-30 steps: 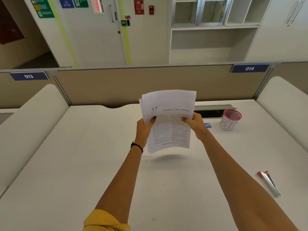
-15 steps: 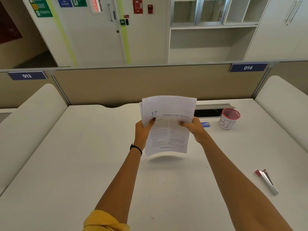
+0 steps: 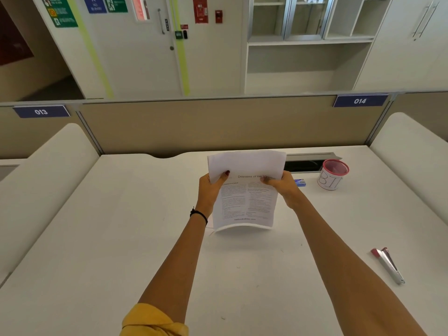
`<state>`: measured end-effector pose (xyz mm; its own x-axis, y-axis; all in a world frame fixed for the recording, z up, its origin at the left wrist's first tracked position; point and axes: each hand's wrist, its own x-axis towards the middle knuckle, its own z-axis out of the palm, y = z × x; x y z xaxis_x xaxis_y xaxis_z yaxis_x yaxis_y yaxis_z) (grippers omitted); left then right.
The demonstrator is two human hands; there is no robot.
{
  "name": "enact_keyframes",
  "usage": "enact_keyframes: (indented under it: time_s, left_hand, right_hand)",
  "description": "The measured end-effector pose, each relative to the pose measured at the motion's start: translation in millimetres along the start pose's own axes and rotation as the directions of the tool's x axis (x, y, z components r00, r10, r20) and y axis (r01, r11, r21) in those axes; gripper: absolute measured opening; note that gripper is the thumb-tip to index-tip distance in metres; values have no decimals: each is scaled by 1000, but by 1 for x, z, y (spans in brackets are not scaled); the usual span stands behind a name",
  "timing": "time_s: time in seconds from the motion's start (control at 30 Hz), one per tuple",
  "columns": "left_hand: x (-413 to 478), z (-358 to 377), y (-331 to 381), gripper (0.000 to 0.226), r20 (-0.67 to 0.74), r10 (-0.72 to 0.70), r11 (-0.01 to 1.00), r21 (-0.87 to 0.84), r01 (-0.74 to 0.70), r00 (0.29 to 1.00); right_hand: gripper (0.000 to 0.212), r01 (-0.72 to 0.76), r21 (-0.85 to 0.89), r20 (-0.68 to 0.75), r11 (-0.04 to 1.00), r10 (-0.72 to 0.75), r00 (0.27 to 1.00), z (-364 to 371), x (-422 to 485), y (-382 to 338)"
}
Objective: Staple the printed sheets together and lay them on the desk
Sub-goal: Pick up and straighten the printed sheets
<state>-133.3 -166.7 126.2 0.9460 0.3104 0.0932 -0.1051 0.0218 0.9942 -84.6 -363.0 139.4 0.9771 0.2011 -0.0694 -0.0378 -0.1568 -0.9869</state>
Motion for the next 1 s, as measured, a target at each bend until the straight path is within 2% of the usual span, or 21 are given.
enact_keyframes:
  time_s: [0.27,0.47,0.7,1.0]
  left_hand:
    - [3,-5,-4,6,3,-12,1000,28,12,1000]
    - [5,-3,-2,9,-3,-20,1000,18,21,1000]
    - [9,-4,3,10,-16,0,1000,3,0,1000]
    - [8,-6,-4,6,-39,23,999,48,-21,999]
  right_hand:
    - [28,-1,-32,45,999,3,999,3,1,0]
    - [27,15,-50,20,999,-14,1000,2,4,0]
    - [35,-1,-59,25,998,3,1000,-1,10,-1]
    - [33,-4,-69,31,998,6,1000,0,9,3]
